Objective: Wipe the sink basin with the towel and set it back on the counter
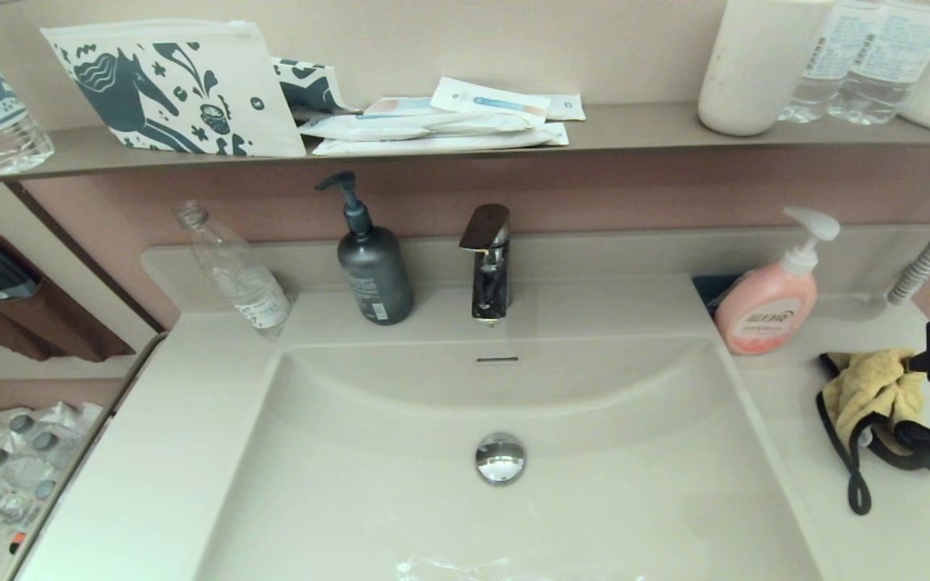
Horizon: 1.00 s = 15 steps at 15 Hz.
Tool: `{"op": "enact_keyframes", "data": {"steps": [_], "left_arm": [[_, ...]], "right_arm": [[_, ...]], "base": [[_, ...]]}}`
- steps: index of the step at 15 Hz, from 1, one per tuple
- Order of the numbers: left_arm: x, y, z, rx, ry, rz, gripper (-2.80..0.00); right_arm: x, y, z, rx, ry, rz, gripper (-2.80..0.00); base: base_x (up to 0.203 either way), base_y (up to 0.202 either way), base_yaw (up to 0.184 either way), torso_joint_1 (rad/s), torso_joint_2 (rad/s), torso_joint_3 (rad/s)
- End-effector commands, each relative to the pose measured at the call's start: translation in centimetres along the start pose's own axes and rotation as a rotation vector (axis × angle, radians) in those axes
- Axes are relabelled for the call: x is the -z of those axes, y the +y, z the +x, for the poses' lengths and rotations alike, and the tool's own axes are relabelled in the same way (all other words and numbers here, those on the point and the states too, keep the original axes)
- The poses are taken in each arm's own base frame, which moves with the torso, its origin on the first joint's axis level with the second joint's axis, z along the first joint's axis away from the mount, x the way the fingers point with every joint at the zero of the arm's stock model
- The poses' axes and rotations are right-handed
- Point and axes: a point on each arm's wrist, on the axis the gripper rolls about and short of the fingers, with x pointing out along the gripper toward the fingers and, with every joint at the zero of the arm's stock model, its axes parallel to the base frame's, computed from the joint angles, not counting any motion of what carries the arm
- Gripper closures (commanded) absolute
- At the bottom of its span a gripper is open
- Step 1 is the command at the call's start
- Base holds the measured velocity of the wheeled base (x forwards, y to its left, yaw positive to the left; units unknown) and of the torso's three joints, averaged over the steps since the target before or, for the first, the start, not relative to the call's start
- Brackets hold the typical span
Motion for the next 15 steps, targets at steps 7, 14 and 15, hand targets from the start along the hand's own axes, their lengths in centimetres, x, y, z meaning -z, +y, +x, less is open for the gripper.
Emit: {"op": "enact_keyframes", "data": {"steps": [7,14,15], "left_arm": [[0.0,0.0,0.0,0.000,0.000,0.000,0.00],[0.0,0.0,0.0,0.000,0.000,0.000,0.00],[0.0,0.0,0.0,0.000,0.000,0.000,0.00]], "right_arm": [[7.6,-1.0,-10.4,-0.296,-0.052,0.033,0.00],[15.0,-8.6,-16.8,-0.060,-0.200,0.311,0.00],[16.2,-9.1,-17.7,-0.017,-0.254,0.348,0.00]], "base": [[0.000,0.000,0.000,0.000,0.00,0.000],[0.000,0.000,0.000,0.000,0.00,0.000],[0.000,0.000,0.000,0.000,0.00,0.000]]}}
